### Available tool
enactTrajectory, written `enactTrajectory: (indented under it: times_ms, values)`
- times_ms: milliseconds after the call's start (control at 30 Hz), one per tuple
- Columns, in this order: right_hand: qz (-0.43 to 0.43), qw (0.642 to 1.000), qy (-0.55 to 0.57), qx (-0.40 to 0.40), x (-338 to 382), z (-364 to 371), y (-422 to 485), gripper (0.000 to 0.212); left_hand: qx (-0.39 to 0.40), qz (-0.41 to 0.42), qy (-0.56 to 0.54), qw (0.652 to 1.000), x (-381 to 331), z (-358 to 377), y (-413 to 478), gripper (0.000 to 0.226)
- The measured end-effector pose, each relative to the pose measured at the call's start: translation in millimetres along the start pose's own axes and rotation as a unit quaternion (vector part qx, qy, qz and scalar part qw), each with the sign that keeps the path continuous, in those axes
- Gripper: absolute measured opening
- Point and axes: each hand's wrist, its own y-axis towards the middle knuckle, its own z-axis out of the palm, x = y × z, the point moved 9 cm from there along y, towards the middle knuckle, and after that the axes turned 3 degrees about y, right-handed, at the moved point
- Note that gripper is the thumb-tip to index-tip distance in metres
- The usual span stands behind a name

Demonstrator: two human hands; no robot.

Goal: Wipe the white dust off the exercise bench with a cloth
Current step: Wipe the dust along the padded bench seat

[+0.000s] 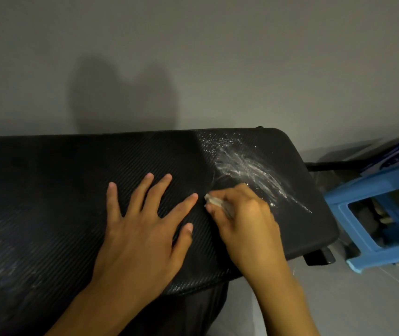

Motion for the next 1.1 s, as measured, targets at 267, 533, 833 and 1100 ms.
enactTrajectory:
  times_ms: [267,533,833,1100]
  values:
    - [-0.014,0.999,-0.039,-0.035,14,4,37,0.022,0.005,0.000,-0.001,1.000,1,1,-1,0.053]
    - [0.047,0.994,-0.072,-0.071,-7,-9,35,0.027,0.009,-0.002,-0.001,1.000,2,1,0,0.054]
    - [0.023,0.998,-0.051,-0.035,-5,-6,20,0.023,0.004,-0.008,-0.014,1.000,2,-2,1,0.054]
    - [-0.028,0.999,-0.012,-0.025,17,6,30,0.023,0.008,-0.008,-0.018,1.000,2,-2,1,0.053]
